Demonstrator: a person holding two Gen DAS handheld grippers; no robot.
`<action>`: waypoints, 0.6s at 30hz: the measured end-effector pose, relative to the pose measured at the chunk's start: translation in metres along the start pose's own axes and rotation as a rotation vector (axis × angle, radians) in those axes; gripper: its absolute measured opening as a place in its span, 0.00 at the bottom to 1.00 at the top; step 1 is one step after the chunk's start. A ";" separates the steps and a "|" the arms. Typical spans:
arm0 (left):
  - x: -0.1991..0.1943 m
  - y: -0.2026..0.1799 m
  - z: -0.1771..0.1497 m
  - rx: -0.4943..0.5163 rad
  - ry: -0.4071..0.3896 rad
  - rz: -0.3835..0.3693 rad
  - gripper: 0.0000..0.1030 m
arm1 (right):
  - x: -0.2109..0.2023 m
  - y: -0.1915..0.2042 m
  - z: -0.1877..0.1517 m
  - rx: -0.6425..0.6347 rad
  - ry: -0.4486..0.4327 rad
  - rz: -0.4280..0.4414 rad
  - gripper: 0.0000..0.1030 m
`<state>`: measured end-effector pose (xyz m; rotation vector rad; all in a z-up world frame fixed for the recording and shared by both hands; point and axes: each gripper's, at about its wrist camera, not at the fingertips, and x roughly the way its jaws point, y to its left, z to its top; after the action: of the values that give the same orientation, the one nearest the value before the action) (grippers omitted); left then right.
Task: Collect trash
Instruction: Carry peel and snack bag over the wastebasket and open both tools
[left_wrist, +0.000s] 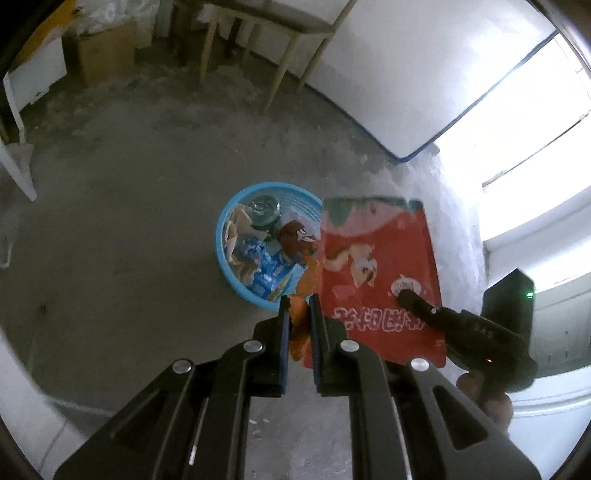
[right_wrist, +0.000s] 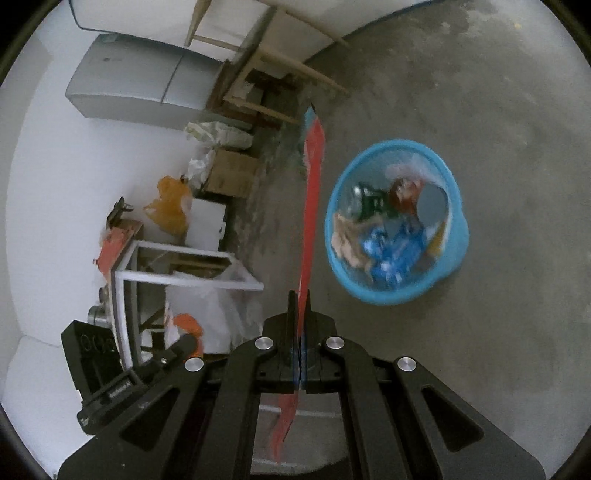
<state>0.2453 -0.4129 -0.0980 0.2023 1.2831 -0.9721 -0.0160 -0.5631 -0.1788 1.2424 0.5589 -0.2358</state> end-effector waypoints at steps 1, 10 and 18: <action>0.012 -0.001 0.008 -0.002 0.004 0.005 0.10 | 0.006 0.000 0.007 -0.003 -0.006 0.005 0.04; 0.048 0.011 0.024 -0.078 0.010 0.013 0.67 | 0.048 -0.057 0.025 0.073 -0.015 -0.173 0.56; -0.012 0.016 0.012 -0.081 -0.077 -0.050 0.70 | 0.000 -0.064 -0.009 0.021 -0.066 -0.219 0.56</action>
<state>0.2655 -0.4050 -0.0892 0.0693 1.2589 -0.9598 -0.0479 -0.5753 -0.2342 1.1893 0.6376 -0.4662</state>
